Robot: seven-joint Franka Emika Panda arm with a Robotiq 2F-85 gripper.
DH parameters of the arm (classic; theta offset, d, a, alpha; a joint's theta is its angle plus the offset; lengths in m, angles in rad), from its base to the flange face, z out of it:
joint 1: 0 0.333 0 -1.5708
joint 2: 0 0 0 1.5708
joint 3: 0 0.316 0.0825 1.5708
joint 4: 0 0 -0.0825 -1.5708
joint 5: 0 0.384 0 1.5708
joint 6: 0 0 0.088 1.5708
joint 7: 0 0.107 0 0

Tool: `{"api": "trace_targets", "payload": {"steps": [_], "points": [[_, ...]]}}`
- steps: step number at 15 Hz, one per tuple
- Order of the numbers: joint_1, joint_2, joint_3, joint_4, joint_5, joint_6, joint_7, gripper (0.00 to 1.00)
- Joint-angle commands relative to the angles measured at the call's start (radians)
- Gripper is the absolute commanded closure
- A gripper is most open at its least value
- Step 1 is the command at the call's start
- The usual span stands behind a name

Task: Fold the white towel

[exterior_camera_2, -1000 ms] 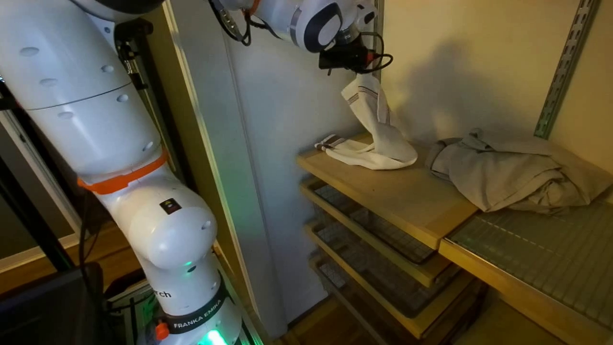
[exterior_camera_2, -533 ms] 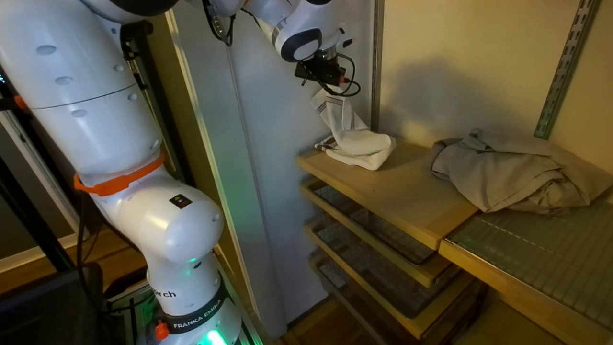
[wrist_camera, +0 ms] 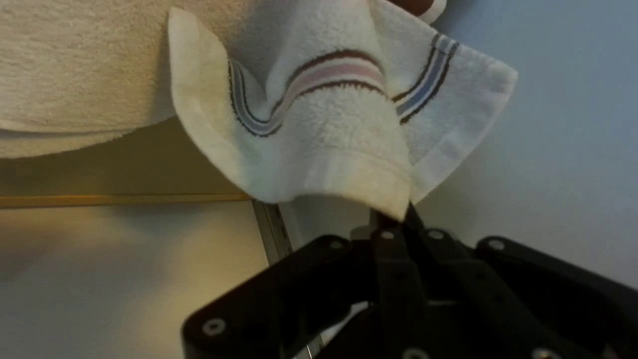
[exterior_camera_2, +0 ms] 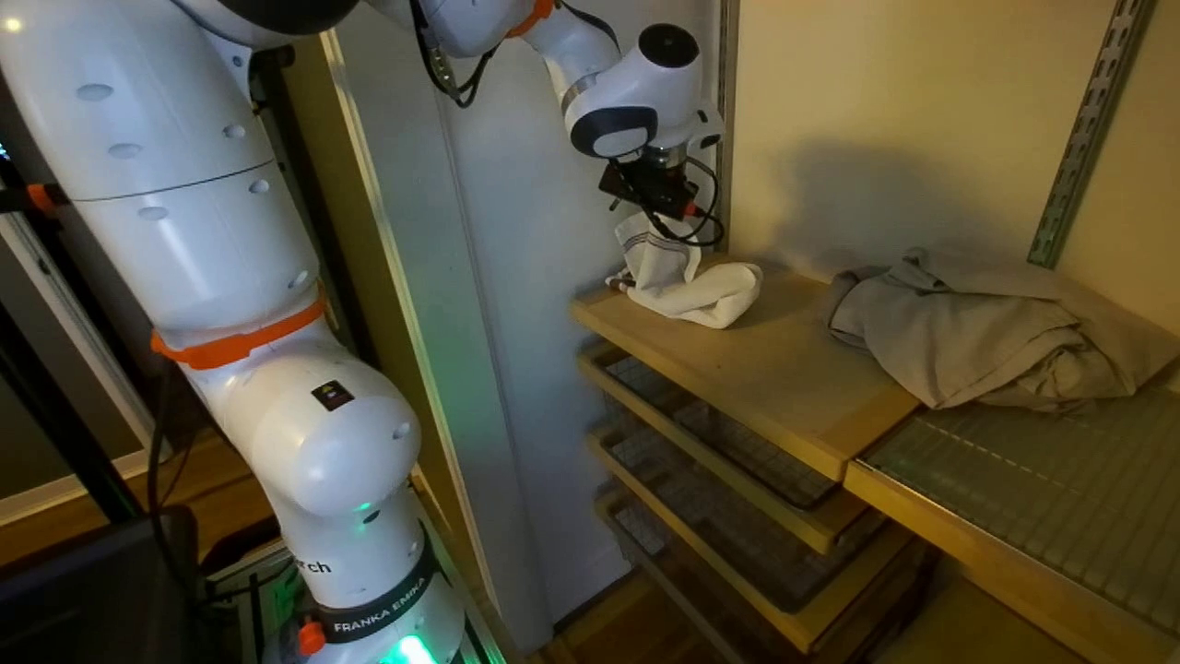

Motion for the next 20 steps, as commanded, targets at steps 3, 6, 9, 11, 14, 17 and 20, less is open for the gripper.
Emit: {"api": "trace_targets", "payload": {"steps": [3,6,9,11,14,17,20], "points": [[0.007,0.049,-0.004,0.012,0.232,0.016,-0.167,0.99],[0.014,0.099,0.009,0.015,0.310,0.035,-0.195,0.99],[0.020,0.139,0.021,0.021,0.361,0.062,-0.221,0.71],[0.024,0.140,0.023,0.013,0.305,0.098,-0.173,0.64],[-0.014,0.077,0.046,-0.038,0.118,0.140,0.015,0.42],[-0.053,-0.009,0.034,-0.070,-0.102,0.039,0.244,0.19],[-0.091,-0.083,0.029,-0.076,-0.306,-0.008,0.443,0.00]]}}
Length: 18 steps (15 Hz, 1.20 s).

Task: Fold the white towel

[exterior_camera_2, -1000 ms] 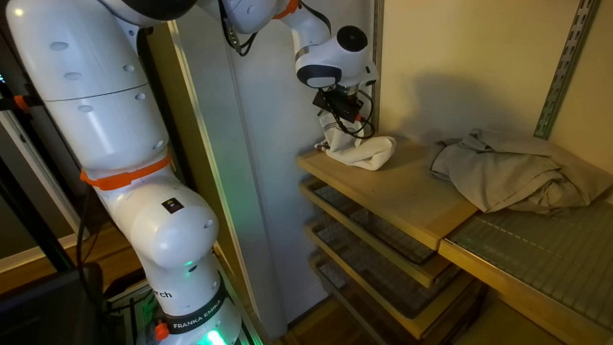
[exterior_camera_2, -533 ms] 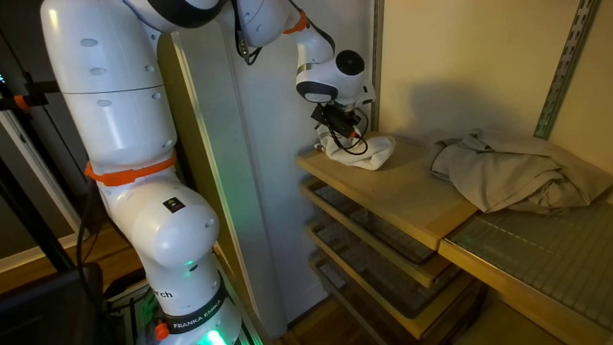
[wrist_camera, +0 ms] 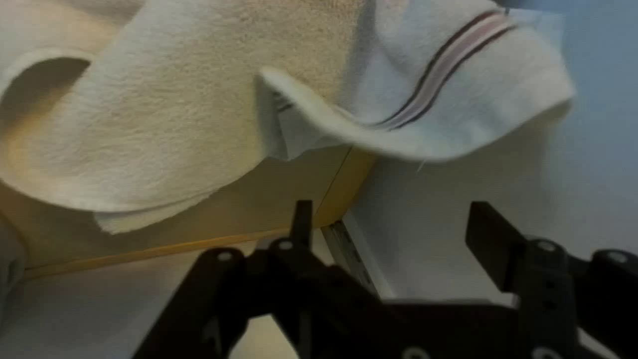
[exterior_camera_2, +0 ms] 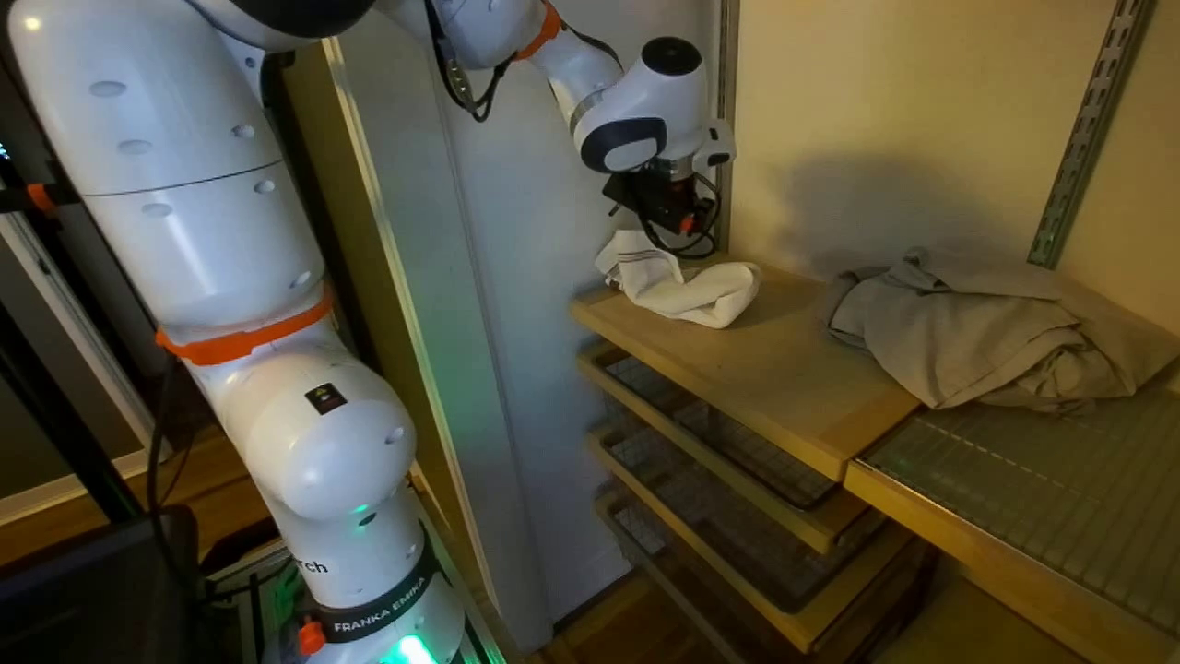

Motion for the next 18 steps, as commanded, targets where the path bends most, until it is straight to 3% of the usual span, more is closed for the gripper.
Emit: {"api": "trace_targets", "payload": {"steps": [1,3,6,9,11,13,18], "points": [[-0.068,-0.127,0.004,-0.075,-0.266,-0.078,0.259,0.00],[-0.169,-0.184,0.055,-0.097,-0.432,-0.153,0.390,0.00],[-0.177,-0.266,0.005,-0.100,-0.641,-0.367,0.513,0.00],[-0.153,-0.313,-0.030,-0.065,-0.668,-0.647,0.458,0.00],[-0.150,-0.354,-0.032,-0.048,-0.680,-0.774,0.452,0.00],[-0.156,-0.397,-0.016,-0.050,-0.714,-0.805,0.486,0.00],[-0.152,-0.556,0.013,-0.082,-0.773,-0.726,0.542,0.00]]}}
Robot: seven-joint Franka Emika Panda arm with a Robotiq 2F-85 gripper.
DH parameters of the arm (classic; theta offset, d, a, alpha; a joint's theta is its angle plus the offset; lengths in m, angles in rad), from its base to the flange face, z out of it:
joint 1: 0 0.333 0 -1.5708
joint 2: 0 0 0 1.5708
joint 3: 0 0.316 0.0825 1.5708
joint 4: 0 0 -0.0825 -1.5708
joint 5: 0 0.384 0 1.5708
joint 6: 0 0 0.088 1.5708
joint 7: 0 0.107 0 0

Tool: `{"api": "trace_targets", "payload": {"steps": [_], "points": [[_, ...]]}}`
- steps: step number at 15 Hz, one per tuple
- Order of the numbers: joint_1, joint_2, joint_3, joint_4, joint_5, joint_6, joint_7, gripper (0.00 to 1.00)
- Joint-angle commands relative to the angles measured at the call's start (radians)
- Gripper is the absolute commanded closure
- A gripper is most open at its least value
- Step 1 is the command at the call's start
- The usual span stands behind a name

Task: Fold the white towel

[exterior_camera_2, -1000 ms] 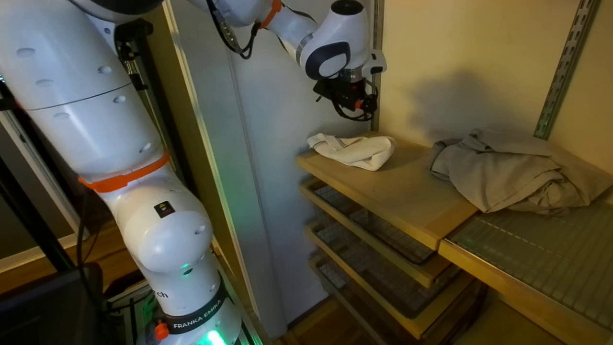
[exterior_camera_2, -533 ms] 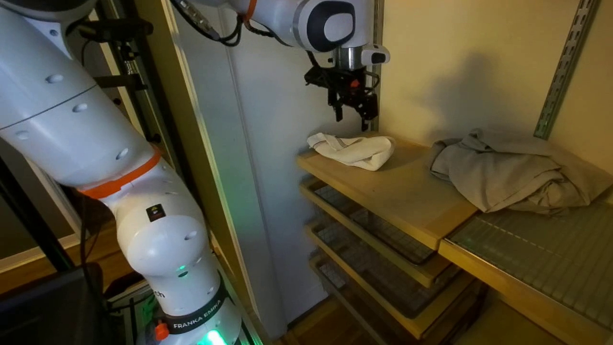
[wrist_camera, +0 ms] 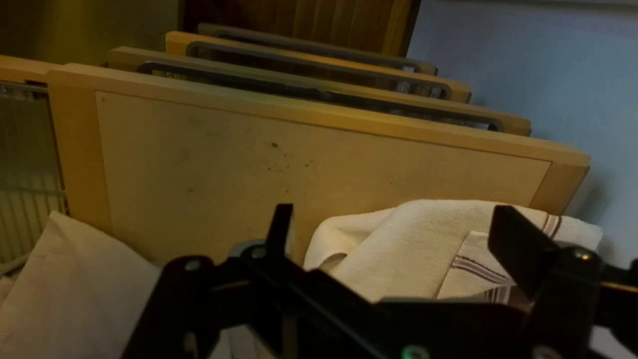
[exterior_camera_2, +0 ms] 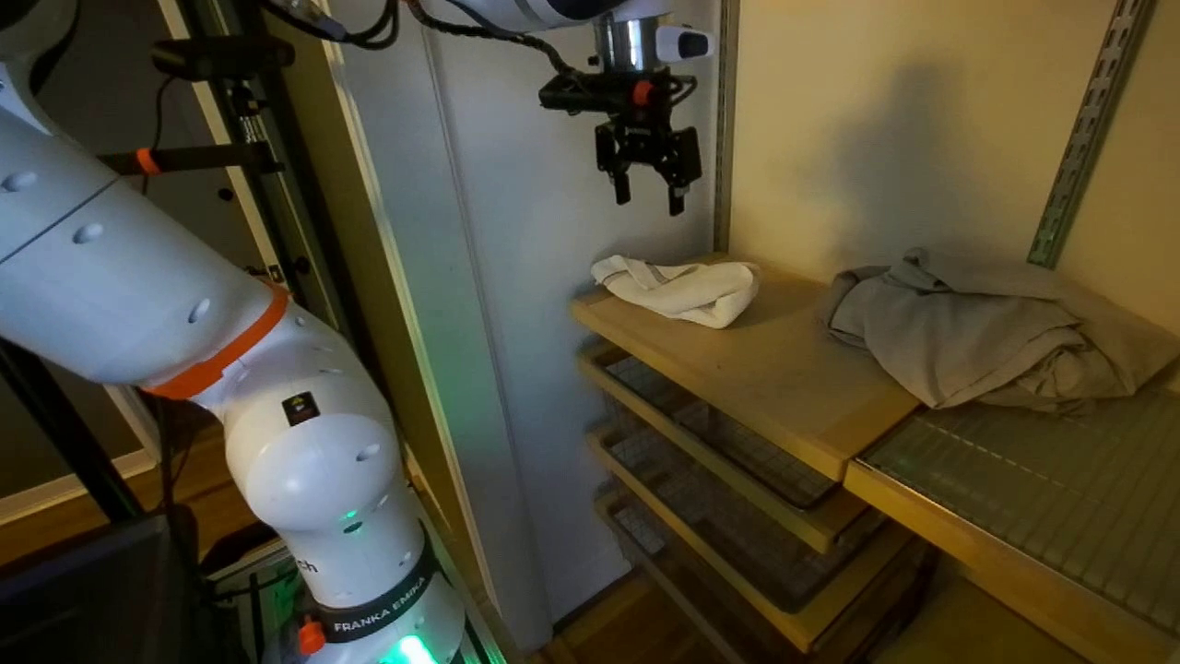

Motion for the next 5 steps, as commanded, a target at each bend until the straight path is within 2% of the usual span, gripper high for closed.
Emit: {"api": "trace_targets", "payload": {"steps": [1,2,5], "points": [[0.040,-0.128,-0.005,-0.035,-0.010,0.005,-0.016,0.00],[0.026,-0.057,-0.006,0.002,-0.016,0.000,0.010,0.00],[0.032,-0.081,-0.007,0.002,-0.015,-0.001,0.010,0.00]]}}
